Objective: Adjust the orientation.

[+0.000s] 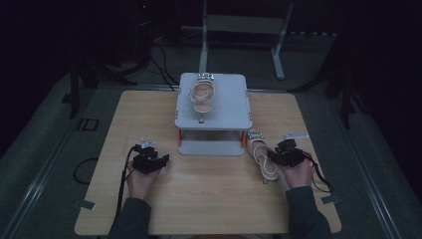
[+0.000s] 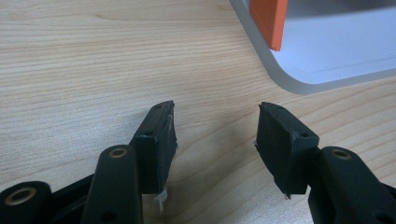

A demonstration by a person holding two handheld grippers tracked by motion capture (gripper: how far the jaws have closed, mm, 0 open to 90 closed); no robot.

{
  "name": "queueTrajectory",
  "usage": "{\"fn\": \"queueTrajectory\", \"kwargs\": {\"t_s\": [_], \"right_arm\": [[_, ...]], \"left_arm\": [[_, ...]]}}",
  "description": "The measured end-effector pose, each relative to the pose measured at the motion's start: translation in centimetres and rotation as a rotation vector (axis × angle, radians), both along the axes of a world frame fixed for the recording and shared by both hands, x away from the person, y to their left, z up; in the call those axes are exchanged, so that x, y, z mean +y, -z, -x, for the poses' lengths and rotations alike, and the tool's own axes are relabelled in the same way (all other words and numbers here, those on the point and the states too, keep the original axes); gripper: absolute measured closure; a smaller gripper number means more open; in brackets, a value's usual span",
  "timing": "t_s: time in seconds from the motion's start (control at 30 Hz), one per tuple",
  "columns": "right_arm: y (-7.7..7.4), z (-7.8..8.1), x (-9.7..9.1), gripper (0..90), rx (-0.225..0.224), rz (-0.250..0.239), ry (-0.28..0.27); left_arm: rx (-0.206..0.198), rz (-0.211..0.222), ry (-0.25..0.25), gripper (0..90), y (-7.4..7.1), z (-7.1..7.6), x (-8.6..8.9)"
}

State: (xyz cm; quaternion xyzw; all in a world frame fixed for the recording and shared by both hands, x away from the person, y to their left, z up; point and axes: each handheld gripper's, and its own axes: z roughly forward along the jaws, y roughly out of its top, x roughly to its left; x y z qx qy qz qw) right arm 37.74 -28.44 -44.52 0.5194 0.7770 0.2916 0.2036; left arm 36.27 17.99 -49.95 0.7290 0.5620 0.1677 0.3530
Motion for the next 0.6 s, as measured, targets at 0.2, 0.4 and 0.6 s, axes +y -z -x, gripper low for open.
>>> {"fn": "queueTrajectory", "kwargs": {"t_s": [0.2,0.4,0.6], "right_arm": [[0.5,-0.5,0.3,71.2,0.085,-0.040,0.078],[0.6,-0.9,0.6,78.3,0.112,-0.054,0.126],[0.6,-1.1,0.7,81.5,0.140,-0.080,0.158]], "left_arm": [[-0.001,0.000,-0.001,47.3,0.0,0.0,0.0],[-0.002,0.000,0.000,47.3,0.0,0.0,0.0],[-0.004,0.000,0.000,47.3,0.0,0.0,0.0]]}}
